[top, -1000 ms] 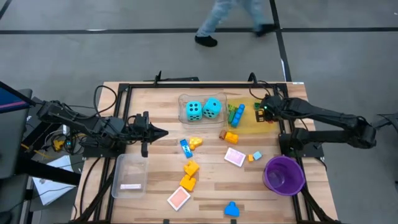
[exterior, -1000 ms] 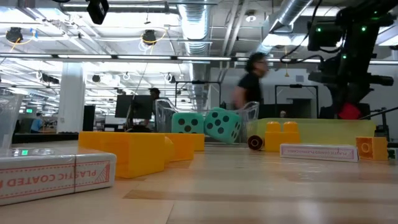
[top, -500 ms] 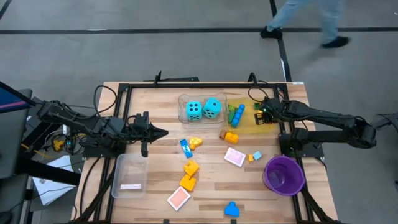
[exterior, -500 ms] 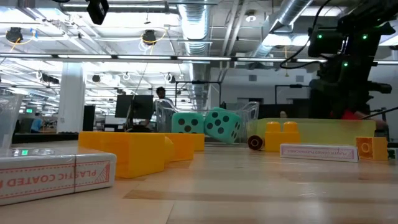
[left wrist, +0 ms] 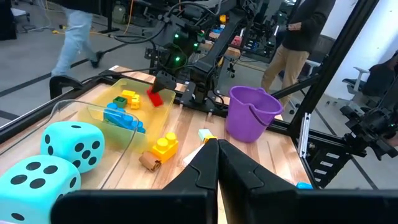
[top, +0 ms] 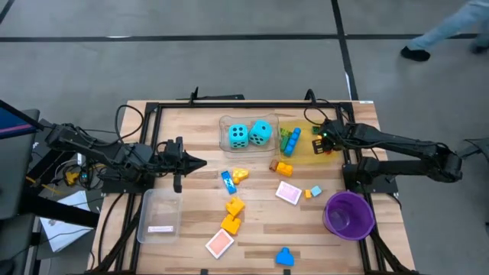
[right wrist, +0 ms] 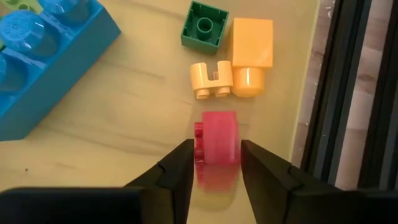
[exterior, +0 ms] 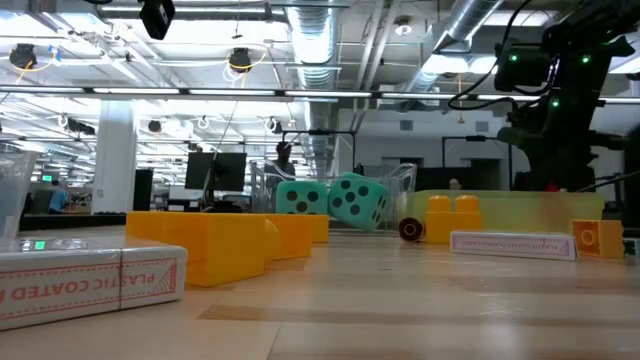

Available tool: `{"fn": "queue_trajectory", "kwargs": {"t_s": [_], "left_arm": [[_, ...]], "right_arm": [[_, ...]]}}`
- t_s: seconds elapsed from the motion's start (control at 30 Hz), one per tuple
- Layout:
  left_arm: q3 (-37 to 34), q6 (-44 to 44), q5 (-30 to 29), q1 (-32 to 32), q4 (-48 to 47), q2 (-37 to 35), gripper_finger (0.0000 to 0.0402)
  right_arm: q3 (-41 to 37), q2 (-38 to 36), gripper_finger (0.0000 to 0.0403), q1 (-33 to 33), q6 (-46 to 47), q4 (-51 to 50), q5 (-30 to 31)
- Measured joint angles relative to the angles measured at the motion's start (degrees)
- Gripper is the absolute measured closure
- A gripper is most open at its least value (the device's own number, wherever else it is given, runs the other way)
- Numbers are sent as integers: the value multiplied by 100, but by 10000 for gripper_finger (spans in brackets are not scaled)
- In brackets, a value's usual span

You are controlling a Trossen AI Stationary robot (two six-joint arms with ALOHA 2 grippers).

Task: Pick & Place Toys
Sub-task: Put the red game piece into the yellow bin, then put the yellow game piece into the yellow bin

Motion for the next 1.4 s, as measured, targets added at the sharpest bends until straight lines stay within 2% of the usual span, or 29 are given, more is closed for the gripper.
{"fn": "queue_trajectory", "kwargs": {"t_s": [1.03, 1.23, 1.4], "left_arm": [[0, -109, 2, 0, 0, 0, 401], [0, -111, 0, 0, 0, 0, 401], [0, -111, 2, 0, 0, 0, 401]], "right_arm": [[0, -31, 277, 3, 70, 138, 25], [0, -338, 280, 18, 376, 417, 21], [0, -878, 280, 384, 367, 1111, 32]]}}
